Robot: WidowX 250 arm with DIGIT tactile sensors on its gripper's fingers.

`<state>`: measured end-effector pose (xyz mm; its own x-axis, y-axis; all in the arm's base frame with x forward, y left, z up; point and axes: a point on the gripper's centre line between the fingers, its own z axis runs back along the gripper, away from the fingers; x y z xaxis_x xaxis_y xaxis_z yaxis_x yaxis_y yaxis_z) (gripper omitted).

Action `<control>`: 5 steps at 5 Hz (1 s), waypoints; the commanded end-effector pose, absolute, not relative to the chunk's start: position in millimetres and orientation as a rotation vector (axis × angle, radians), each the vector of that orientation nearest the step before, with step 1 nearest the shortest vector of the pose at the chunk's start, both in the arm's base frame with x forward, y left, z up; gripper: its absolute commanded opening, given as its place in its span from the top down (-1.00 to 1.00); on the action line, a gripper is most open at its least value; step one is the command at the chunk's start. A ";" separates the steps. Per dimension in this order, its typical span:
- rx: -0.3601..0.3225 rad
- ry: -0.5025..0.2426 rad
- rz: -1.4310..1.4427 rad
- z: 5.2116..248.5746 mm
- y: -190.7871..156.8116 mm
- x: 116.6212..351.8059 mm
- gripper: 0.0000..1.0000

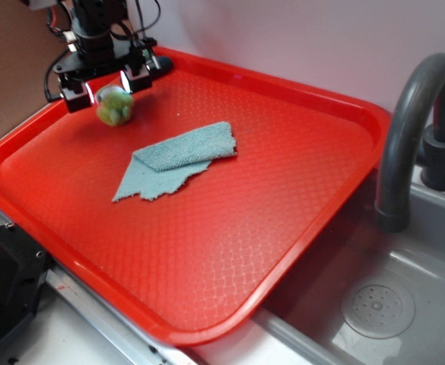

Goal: Grab the green animal.

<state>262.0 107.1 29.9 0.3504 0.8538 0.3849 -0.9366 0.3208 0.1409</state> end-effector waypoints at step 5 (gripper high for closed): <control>-0.024 -0.168 0.711 142.2 57.8 250.1 1.00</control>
<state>250.1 39.5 123.7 0.7553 0.6478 0.0989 -0.6471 0.7611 -0.0440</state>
